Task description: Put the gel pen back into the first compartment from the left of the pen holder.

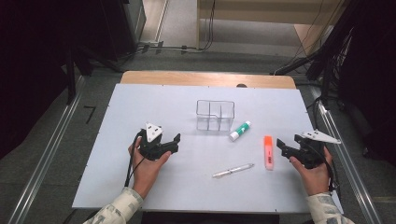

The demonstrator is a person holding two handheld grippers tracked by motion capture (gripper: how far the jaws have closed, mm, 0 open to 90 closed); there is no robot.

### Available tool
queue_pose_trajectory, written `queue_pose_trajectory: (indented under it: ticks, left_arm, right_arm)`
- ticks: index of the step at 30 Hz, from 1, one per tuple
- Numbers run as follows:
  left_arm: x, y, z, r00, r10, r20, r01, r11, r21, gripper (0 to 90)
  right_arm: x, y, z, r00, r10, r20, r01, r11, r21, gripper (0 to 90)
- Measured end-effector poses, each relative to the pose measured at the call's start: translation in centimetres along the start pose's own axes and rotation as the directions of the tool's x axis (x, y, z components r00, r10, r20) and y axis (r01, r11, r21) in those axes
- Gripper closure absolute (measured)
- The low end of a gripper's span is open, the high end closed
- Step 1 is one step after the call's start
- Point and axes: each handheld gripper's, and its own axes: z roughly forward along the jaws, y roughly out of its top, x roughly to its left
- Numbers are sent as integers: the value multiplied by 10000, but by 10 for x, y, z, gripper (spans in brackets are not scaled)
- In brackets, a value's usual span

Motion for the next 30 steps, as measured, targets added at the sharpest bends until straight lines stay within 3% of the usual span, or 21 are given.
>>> queue_pose_trajectory:
  ticks: [18, 30]
  left_arm:
    - [-24, -3, 13, 9974, 394, 608, -409, 9989, 224, 224]
    - [-41, -5, 21, 9915, 503, 1197, -538, 9982, 258, 223]
  right_arm:
    - [0, 0, 0, 10000, 29, 51, -30, 10000, 40, 240]
    - [0, -1, 1, 10000, 25, 61, -26, 9999, 131, 239]
